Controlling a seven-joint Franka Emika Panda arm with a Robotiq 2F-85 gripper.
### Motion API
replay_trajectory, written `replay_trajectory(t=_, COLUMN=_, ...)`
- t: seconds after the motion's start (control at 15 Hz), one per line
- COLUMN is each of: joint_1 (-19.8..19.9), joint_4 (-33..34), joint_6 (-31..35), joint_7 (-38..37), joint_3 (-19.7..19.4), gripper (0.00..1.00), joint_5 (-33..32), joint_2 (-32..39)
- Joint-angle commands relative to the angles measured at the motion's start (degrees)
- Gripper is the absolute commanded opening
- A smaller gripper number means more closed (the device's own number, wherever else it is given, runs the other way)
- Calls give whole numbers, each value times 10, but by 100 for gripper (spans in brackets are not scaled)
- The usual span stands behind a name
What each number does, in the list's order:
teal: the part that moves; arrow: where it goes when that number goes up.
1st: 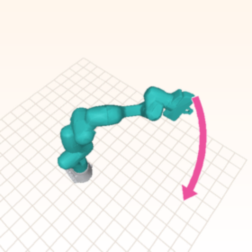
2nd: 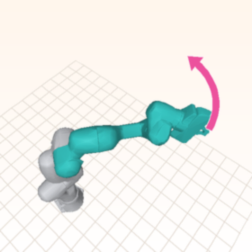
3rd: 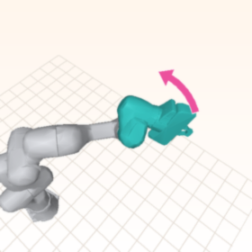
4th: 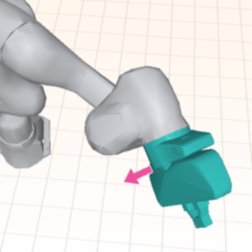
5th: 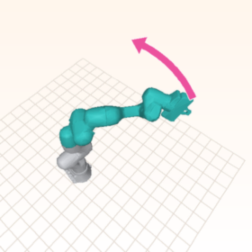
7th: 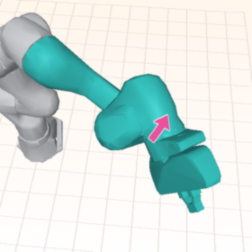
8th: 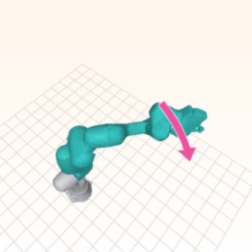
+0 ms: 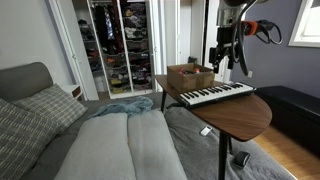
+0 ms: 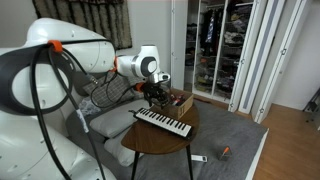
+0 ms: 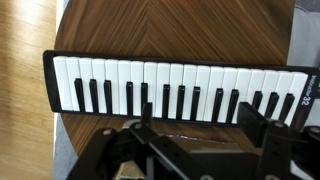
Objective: Press a black key on the middle keys of the piano
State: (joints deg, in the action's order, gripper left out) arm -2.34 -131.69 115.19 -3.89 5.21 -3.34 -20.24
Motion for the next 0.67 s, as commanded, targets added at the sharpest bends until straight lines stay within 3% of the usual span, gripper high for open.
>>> replay_trajectory(t=0.0, joint_1=0, joint_4=-21, joint_6=-22, joint_7=-20, joint_3=-1, gripper=100, joint_5=-1, joint_2=-37)
replay_trajectory(t=0.6, joint_1=0, joint_4=-16, joint_6=-31, joint_7=-27, joint_3=-1, gripper=100, joint_5=0, joint_2=-41)
